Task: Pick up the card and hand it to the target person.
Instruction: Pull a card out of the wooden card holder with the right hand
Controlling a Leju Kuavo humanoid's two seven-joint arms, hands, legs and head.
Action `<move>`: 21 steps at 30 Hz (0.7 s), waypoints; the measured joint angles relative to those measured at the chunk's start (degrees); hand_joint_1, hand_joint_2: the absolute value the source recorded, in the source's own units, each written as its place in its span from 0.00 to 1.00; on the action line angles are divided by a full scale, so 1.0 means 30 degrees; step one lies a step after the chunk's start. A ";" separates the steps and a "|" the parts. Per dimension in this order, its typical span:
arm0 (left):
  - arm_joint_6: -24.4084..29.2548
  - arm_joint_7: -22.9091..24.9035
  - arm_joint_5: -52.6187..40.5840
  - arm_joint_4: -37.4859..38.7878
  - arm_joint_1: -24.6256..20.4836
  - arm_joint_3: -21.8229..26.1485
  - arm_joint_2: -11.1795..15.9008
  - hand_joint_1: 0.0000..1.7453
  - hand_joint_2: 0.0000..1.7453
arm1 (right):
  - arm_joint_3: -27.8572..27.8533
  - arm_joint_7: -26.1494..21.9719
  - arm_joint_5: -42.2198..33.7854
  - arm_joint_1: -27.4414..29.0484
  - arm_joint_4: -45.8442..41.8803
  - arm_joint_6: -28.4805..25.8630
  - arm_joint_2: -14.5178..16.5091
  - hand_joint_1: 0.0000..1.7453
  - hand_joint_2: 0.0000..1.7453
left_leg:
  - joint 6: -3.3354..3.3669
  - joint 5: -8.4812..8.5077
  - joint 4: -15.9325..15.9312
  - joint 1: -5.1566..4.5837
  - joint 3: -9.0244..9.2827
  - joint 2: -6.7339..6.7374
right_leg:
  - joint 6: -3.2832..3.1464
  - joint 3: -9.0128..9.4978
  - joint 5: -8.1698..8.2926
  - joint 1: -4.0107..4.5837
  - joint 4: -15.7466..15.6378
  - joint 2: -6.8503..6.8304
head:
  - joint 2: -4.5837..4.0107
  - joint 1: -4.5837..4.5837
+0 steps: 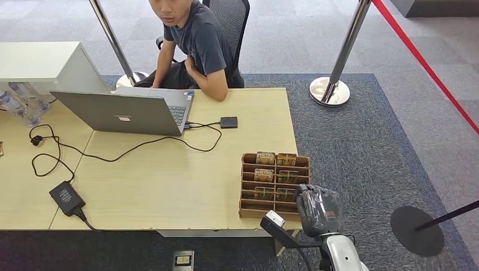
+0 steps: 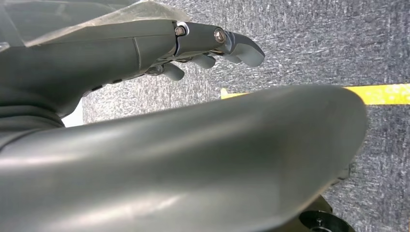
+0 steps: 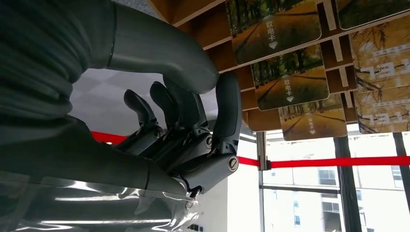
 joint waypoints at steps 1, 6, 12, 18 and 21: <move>-0.0016 -0.0011 -0.0029 0.0000 -0.0001 0.0000 0.0002 0.00 0.00 | 0.0067 -0.0029 -0.0046 -0.0035 0.0066 -0.0005 0.0031 0.81 1.00 | 0.0000 0.0000 0.0000 0.0000 0.0000 0.0000 | 0.0000 0.0000 0.0000 0.0000 0.0000 0.0000 | 0.0002 0.0000; -0.0054 -0.0035 -0.0100 0.0000 0.0000 0.0000 0.0004 0.00 0.00 | 0.0202 -0.0062 -0.0100 -0.0239 0.0373 -0.0029 0.0246 0.71 1.00 | -0.0002 0.0003 0.0000 0.0000 0.0000 -0.0001 | 0.0000 0.0001 0.0001 0.0000 0.0000 0.0000 | 0.0002 0.0002; -0.0076 -0.0004 -0.0166 0.0000 -0.0002 0.0000 0.0007 0.00 0.00 | 0.0339 -0.0062 -0.0100 -0.0445 0.0666 -0.0066 0.0452 0.67 1.00 | -0.0003 0.0004 0.0000 0.0000 -0.0001 0.0000 | 0.0001 -0.0001 0.0002 0.0000 0.0001 0.0000 | 0.0000 0.0000; -0.0162 0.0015 -0.0246 0.0000 -0.0004 -0.0011 0.0007 0.00 0.00 | 0.0380 -0.0082 -0.0084 -0.0500 0.0714 -0.0075 0.0541 0.65 1.00 | -0.0004 0.0004 0.0000 0.0000 -0.0002 -0.0001 | 0.0002 -0.0001 0.0003 0.0000 0.0000 0.0000 | 0.0000 0.0000; -0.0175 -0.0007 -0.0257 0.0000 -0.0005 -0.0015 0.0007 0.00 0.00 | 0.0457 -0.0153 -0.0060 -0.0565 0.0716 -0.0069 0.0572 0.60 1.00 | -0.0005 0.0005 0.0000 0.0000 -0.0002 -0.0001 | 0.0002 -0.0001 0.0003 0.0000 0.0001 0.0000 | 0.0000 0.0000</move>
